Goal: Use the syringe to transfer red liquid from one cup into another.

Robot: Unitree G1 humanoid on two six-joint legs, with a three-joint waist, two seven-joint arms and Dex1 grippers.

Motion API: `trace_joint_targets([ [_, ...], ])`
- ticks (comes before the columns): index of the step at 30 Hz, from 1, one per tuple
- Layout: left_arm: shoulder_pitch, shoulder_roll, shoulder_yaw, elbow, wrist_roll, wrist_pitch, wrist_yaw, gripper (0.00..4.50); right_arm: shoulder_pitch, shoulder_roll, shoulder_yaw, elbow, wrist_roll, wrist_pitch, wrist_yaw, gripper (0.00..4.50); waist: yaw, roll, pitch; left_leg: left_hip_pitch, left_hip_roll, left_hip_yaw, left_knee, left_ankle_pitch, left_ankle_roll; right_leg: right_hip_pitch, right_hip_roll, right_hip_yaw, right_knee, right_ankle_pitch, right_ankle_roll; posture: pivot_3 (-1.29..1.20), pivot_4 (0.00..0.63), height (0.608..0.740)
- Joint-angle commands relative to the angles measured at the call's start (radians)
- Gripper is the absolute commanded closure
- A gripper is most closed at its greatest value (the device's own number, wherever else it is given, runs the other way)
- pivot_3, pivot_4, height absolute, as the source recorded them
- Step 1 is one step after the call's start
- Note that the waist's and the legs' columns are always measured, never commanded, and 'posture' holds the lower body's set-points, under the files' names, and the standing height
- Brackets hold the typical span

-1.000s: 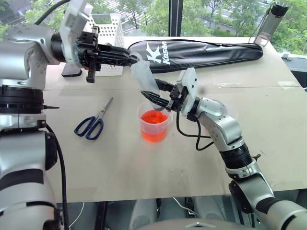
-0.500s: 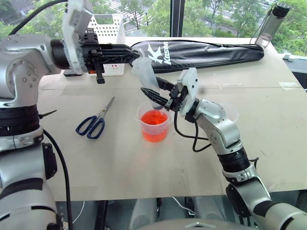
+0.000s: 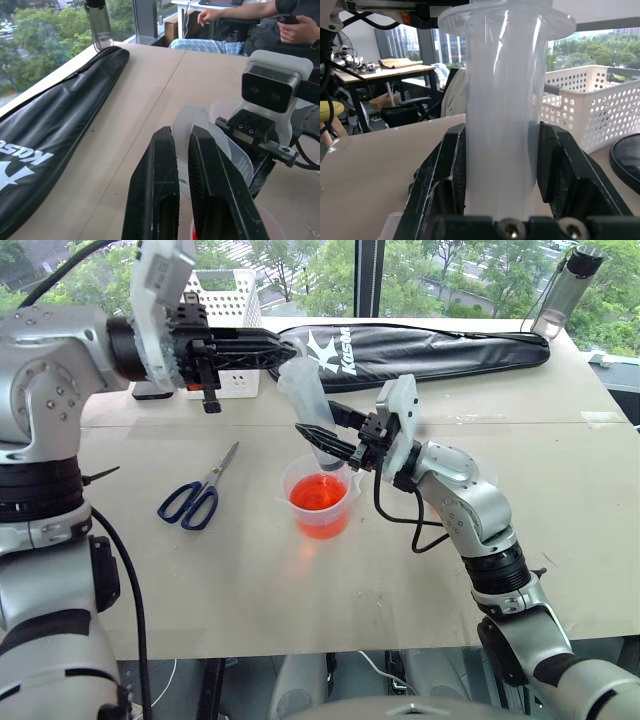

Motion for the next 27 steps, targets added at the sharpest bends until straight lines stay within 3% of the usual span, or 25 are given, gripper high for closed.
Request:
trace_joint_targets([
  [1,-0.03,0.014,0.052,0.015,0.009,-0.028,0.046,4.5,-0.013,-0.003,0.075,-0.104,0.059,0.026,0.117,3.01,0.0,0.0,0.0,0.0,0.0,0.0,0.0,0.0,0.0,0.0,0.0,0.0,0.0,0.0,0.0,0.0,0.15,0.724],
  [12,-0.042,0.04,0.053,0.055,-0.025,-0.042,0.01,4.5,-0.045,0.019,0.004,-0.118,0.196,0.145,0.088,3.01,-0.001,0.0,0.0,0.0,0.0,0.0,0.0,0.0,0.0,0.0,0.0,0.0,0.0,0.0,0.0,0.0,0.15,0.724],
  [27,-0.029,0.067,0.033,0.033,-0.041,-0.062,-0.05,4.5,-0.084,-0.024,0.002,-0.143,0.151,0.203,0.058,3.01,-0.001,0.0,0.0,0.0,0.0,0.0,0.0,0.0,0.0,0.0,0.0,0.0,0.0,0.0,0.0,0.0,0.15,0.724],
])
